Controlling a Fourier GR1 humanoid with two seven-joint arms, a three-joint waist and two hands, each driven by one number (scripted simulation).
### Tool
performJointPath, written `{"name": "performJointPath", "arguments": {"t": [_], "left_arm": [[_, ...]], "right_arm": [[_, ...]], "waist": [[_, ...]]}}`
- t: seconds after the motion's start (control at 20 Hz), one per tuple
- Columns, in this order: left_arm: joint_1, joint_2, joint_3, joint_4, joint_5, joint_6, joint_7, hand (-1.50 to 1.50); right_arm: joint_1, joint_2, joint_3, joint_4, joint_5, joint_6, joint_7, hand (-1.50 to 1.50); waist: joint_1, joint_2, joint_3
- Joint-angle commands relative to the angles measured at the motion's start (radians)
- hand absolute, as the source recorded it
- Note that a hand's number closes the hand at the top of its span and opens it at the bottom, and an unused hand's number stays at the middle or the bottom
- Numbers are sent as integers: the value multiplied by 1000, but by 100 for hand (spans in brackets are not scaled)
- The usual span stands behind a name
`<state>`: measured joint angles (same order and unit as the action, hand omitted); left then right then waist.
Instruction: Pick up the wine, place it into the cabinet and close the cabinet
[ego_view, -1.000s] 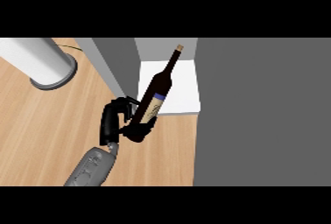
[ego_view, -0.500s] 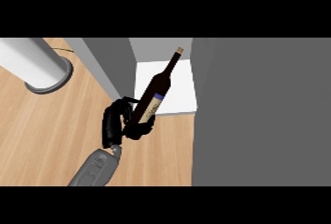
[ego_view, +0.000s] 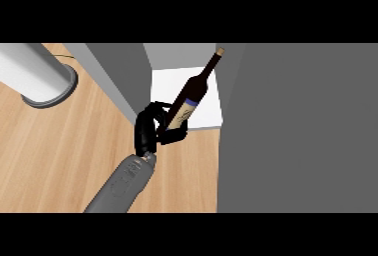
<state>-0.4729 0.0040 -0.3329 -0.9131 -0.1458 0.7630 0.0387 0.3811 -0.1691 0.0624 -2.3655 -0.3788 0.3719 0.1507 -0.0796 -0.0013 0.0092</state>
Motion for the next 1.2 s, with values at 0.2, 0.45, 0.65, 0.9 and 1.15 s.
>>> {"name": "performJointPath", "arguments": {"t": [0.2, 0.45, 0.65, 0.9, 1.15], "left_arm": [[-218, -4, 70, 199, 105, -52, -45, 150], [-276, 8, 74, 220, 129, 13, -51, 150], [-303, 44, -41, 268, 35, 64, -37, 150], [-351, 55, -95, 304, -17, 83, 2, 150], [-451, -3, -90, 417, -16, 67, -3, 150]], "right_arm": [[46, 4, 11, -66, -55, 16, -3, -150], [49, -4, -16, -66, -71, 7, 5, -150], [54, -15, -8, -38, -73, 51, -30, -150], [49, -30, -11, -43, -87, 50, -15, -150], [32, -18, -29, -44, -99, 24, -12, -150]], "waist": [[-32, 27, -13], [-16, 23, -12], [-32, 23, -10], [-40, 24, -10], [-24, 27, -11]]}}
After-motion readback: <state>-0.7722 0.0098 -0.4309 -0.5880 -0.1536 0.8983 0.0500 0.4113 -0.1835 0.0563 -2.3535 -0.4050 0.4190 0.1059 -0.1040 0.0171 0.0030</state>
